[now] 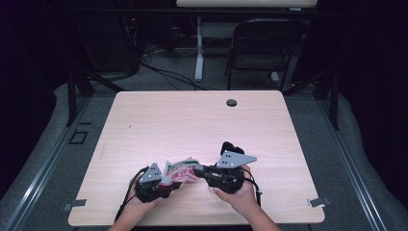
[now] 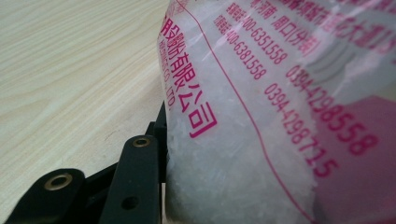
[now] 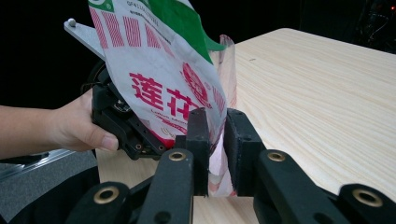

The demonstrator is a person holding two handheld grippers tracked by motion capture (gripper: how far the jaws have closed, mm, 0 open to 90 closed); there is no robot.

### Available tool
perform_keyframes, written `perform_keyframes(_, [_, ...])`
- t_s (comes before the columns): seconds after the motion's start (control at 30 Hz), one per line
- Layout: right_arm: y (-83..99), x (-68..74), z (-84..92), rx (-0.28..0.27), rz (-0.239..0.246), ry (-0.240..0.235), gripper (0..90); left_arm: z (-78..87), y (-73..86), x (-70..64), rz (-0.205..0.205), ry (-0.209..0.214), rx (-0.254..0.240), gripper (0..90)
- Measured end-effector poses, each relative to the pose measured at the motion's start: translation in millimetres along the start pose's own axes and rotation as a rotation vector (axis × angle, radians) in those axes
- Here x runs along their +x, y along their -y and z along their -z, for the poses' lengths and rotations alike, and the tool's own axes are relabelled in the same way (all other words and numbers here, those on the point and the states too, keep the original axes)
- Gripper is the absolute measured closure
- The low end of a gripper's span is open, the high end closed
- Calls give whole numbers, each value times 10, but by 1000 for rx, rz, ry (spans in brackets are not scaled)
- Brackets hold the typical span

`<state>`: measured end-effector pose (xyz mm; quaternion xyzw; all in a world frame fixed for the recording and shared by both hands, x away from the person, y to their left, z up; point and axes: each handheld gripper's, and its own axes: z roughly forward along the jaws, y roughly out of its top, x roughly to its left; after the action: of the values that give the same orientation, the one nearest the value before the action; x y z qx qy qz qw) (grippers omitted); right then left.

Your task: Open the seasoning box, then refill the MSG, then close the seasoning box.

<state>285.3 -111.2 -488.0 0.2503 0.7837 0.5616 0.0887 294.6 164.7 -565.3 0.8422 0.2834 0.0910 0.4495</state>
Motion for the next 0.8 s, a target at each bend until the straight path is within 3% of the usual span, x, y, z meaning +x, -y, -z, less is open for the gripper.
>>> perform_keyframes(0.8, [12, -24, 167, -21, -2, 48, 745, -34, -64, 33, -29, -39, -2, 623])
